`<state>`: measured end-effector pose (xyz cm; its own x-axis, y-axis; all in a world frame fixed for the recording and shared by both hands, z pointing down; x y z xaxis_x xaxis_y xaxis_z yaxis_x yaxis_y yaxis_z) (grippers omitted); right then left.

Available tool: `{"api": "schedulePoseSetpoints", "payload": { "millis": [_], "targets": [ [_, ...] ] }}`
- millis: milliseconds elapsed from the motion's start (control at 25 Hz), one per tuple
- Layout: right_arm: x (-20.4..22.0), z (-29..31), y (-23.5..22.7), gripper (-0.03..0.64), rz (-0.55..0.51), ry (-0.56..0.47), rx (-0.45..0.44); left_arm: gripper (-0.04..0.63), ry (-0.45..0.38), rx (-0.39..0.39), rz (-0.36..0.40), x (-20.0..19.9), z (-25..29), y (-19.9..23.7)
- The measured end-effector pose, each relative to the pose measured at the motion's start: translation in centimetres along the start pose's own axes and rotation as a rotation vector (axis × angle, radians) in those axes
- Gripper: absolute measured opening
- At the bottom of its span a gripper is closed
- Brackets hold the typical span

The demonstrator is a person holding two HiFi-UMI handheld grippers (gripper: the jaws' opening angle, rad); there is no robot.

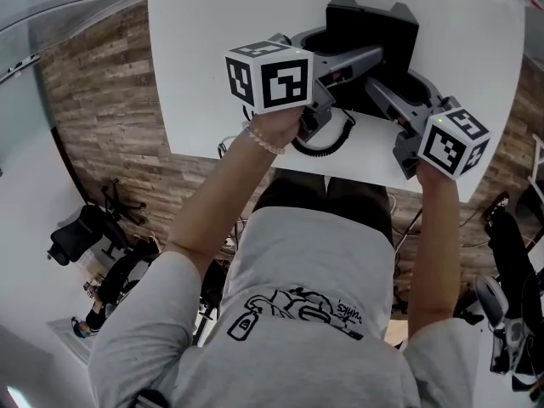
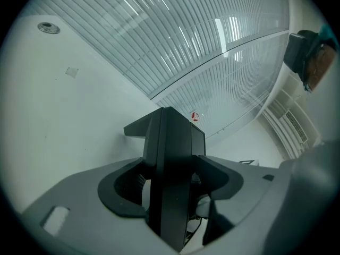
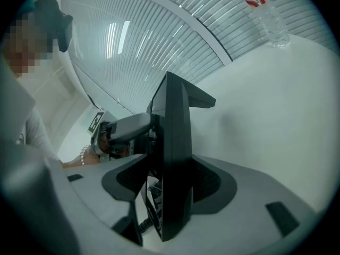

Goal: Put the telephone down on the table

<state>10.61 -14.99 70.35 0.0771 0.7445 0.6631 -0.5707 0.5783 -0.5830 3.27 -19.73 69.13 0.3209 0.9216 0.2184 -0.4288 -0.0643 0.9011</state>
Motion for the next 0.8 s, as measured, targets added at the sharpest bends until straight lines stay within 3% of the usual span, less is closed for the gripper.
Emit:
{"api": "schedulePoseSetpoints", "payload": {
  "millis": [800],
  "targets": [
    [0.51,0.64,-0.32,0.239,0.087,0.052,-0.014,0.302,0.055,-0.075,-0.005,0.19,0.55,0.22]
  ]
}}
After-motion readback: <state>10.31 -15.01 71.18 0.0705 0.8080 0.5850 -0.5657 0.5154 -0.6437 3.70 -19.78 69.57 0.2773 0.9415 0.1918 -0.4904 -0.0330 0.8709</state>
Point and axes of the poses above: the fingertips, and each gripper's own axes: z forward along the fingers, y to its left, x out of its underside, the point moved 3 cm from there along -z, backward along the fingers, and after that the axes turned 14 degrees about -z, right-handed, at the moved point
